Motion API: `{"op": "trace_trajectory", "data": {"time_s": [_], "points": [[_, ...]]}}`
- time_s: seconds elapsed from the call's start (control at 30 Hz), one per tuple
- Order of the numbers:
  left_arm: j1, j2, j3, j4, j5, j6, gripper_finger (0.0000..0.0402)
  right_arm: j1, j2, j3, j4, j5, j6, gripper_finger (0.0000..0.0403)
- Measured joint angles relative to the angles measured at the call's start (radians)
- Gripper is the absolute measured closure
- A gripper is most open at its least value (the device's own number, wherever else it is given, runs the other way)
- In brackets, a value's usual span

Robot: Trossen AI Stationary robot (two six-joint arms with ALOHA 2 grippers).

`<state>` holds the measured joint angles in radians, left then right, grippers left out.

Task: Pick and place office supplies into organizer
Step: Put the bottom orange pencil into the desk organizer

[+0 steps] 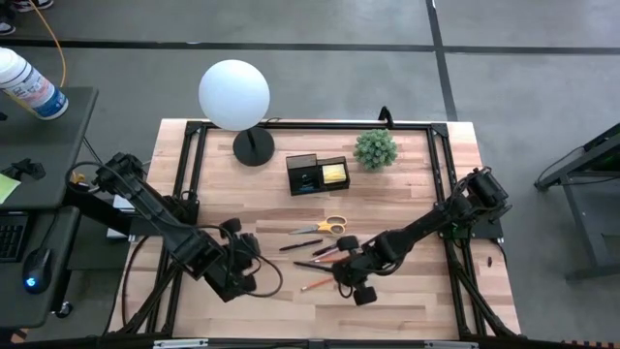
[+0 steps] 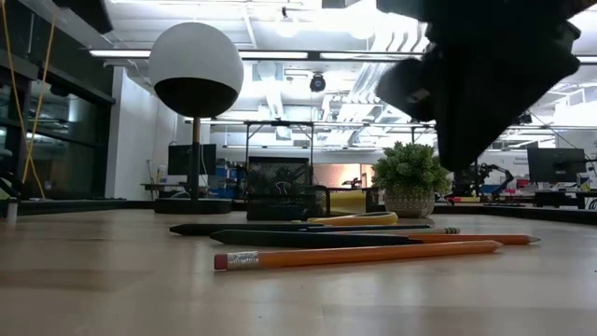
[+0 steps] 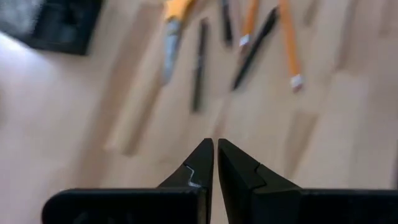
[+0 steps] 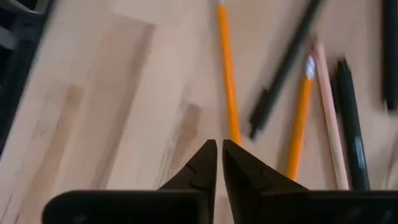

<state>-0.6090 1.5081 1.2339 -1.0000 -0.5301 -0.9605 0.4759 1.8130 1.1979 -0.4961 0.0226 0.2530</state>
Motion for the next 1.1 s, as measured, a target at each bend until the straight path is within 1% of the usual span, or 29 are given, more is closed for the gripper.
{"op": "trace_trajectory", "data": {"time_s": [0.07, 0.17, 0.27, 0.33, 0.4, 0.5, 0.57, 0.63, 0.7, 0.8, 0.87, 0.93, 1.03, 1.1], "points": [[-0.007, 0.001, -0.050, 0.146, 0.002, -0.013, 0.0387, 0.000, 0.000, 0.011, -0.044, 0.006, 0.077, 0.0368], [-0.034, 0.001, -0.148, 0.418, -0.021, 0.003, 0.0387, 0.008, 0.000, 0.030, -0.095, 0.017, 0.192, 0.0364], [-0.067, 0.001, -0.253, 0.658, -0.112, 0.018, 0.0387, 0.036, -0.003, 0.049, -0.131, 0.040, 0.284, 0.0367], [-0.084, 0.001, -0.318, 0.785, -0.179, 0.017, 0.0387, 0.063, -0.009, 0.053, -0.158, 0.040, 0.342, 0.0371], [-0.092, 0.011, -0.380, 0.898, -0.225, 0.010, 0.0387, 0.099, -0.009, 0.052, -0.199, 0.047, 0.397, 0.0375], [-0.091, 0.044, -0.455, 1.070, -0.219, 0.005, 0.0387, 0.171, -0.009, 0.047, -0.258, 0.083, 0.457, 0.0379], [-0.090, 0.082, -0.476, 1.195, -0.215, 0.011, 0.0387, 0.214, -0.009, 0.042, -0.287, 0.128, 0.492, 0.0379], [-0.091, 0.128, -0.473, 1.283, -0.226, 0.012, 0.0387, 0.251, -0.009, 0.042, -0.314, 0.190, 0.511, 0.0378], [-0.073, 0.187, -0.439, 1.327, -0.227, 0.012, 0.0387, 0.275, -0.009, 0.033, -0.327, 0.251, 0.515, 0.0376], [-0.035, 0.278, -0.356, 1.303, -0.186, -0.016, 0.0387, 0.295, -0.026, -0.011, -0.331, 0.269, 0.537, 0.0377], [-0.009, 0.346, -0.284, 1.291, -0.138, -0.035, 0.0387, 0.312, -0.057, -0.058, -0.307, 0.289, 0.542, 0.0379], [0.009, 0.408, -0.205, 1.255, -0.105, -0.023, 0.0387, 0.330, -0.099, -0.116, -0.275, 0.313, 0.568, 0.0382], [0.007, 0.486, -0.077, 1.148, -0.087, 0.001, 0.0387, 0.353, -0.186, -0.217, -0.212, 0.354, 0.628, 0.0386], [0.000, 0.532, 0.004, 1.018, -0.088, -0.045, 0.0387, 0.370, -0.253, -0.288, -0.170, 0.382, 0.665, 0.0387]]}}
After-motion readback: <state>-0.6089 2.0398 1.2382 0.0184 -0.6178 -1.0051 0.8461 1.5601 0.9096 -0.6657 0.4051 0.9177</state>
